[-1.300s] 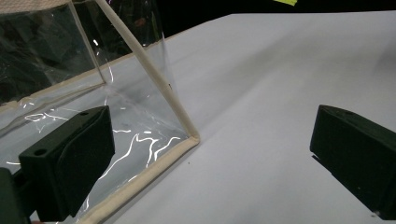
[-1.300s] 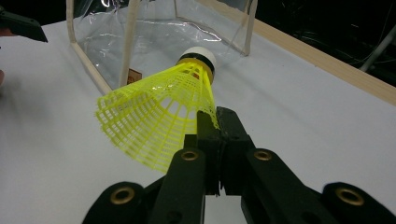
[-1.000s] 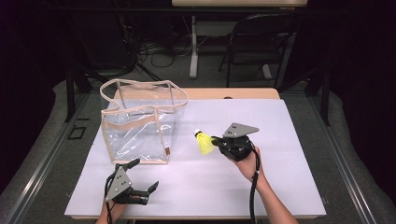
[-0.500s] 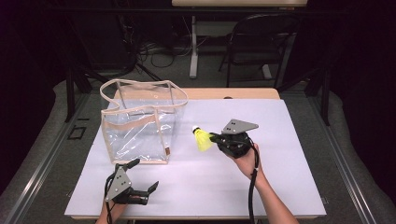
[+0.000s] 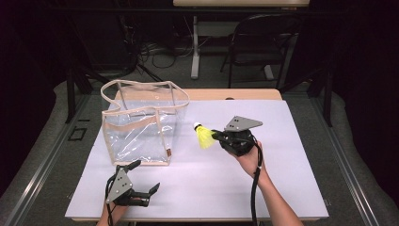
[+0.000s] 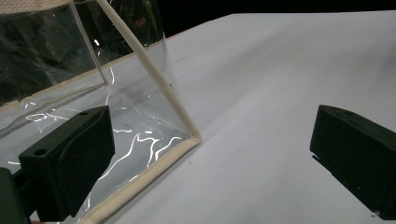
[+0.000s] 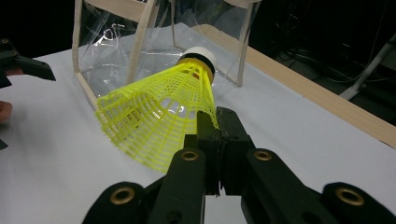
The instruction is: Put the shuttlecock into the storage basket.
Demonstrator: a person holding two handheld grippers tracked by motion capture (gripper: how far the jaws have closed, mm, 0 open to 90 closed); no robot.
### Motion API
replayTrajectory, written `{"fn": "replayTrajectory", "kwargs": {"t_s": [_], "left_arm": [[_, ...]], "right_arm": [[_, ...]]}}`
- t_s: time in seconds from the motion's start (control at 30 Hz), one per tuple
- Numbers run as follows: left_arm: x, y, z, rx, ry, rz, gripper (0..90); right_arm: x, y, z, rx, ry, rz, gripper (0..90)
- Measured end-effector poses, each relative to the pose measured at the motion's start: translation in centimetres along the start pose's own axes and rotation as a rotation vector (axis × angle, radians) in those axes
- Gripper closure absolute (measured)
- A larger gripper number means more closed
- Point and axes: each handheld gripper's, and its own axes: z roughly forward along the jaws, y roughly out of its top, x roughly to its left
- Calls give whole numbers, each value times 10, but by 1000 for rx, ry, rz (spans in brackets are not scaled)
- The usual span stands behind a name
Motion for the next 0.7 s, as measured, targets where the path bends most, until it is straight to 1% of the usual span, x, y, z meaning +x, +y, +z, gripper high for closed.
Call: {"fn": "replayTrajectory", "kwargs": {"t_s": [0.2, 0.7], "left_arm": [[0, 0, 0, -1, 0, 1, 0], [0, 0, 0, -2, 1, 1, 0]], "right_arm": [[-1, 3, -2, -8, -2, 7, 891], [-3, 15, -7, -27, -7, 2, 891]]}}
